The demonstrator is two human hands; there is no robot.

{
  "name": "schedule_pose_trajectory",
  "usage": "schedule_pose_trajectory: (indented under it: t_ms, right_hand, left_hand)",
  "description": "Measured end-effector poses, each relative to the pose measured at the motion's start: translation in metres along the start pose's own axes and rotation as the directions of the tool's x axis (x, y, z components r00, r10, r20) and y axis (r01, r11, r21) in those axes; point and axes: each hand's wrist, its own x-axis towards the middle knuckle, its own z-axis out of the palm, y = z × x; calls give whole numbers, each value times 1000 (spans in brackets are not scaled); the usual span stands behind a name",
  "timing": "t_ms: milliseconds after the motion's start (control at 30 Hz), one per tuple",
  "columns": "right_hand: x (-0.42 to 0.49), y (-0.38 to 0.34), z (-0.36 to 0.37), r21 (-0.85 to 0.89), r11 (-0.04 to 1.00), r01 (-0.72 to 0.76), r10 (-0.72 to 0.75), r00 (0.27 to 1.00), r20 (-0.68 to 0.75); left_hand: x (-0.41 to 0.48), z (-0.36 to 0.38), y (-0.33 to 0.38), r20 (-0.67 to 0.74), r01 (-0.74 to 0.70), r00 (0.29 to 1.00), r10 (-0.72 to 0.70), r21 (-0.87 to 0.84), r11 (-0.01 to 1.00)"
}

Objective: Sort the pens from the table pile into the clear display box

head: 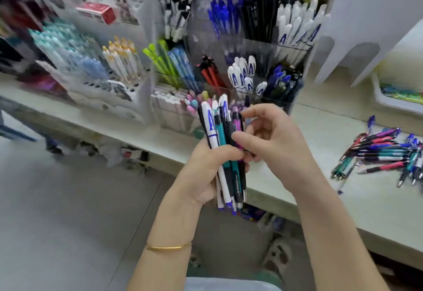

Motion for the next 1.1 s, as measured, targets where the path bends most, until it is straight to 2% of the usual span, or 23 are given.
schedule_pose_trajectory:
  t_ms: [200, 300, 433, 500, 600, 667, 733, 767, 867, 1000, 1100]
  right_hand:
    - [16, -12, 65, 30, 998, -55, 52, 995, 91]
    - [29, -16, 81, 2, 997, -82, 81, 988, 128]
    - [47, -19, 97, -14, 999, -34, 36, 992, 119]
    - [58, -24, 104, -46, 999, 20, -15, 995, 99]
    - [79, -35, 110, -82, 993, 79, -69, 990, 123]
    - [95, -42, 113, -264, 952, 151, -104, 978, 183]
    - [109, -49, 118, -493, 838, 232, -114, 959, 258]
    - [113, -52, 122, -513, 830, 219, -88, 960, 267]
    - [120, -58, 132, -388, 916, 97, -14, 978, 210]
    - [134, -60, 146, -447, 889, 100, -66, 994, 91]
    - [136, -63, 142, -229, 973, -25, 17, 999, -36]
  left_hand:
    - [-26, -62, 36, 56, 38, 998, -30, -137, 990]
    - [-25, -80, 45, 82, 77, 995, -57, -275, 958]
    - [-14, -92, 56, 98, 109, 992, -75, -410, 906]
    - [-6, -99, 65, 72, 92, 995, -70, -378, 921]
    - [5, -105, 84, 37, 49, 998, -42, -210, 977]
    - [12, -108, 94, 26, 32, 999, -29, -119, 992]
    - [18, -112, 101, 11, 10, 1000, -9, -90, 996]
    - [20, -115, 104, 10, 6, 1000, -5, -90, 996]
    - [28, -125, 113, 28, 12, 1000, -10, -67, 998]
    - [42, -138, 130, 108, 41, 993, -36, -47, 998]
    - [47, -144, 143, 144, 90, 987, -76, -91, 992]
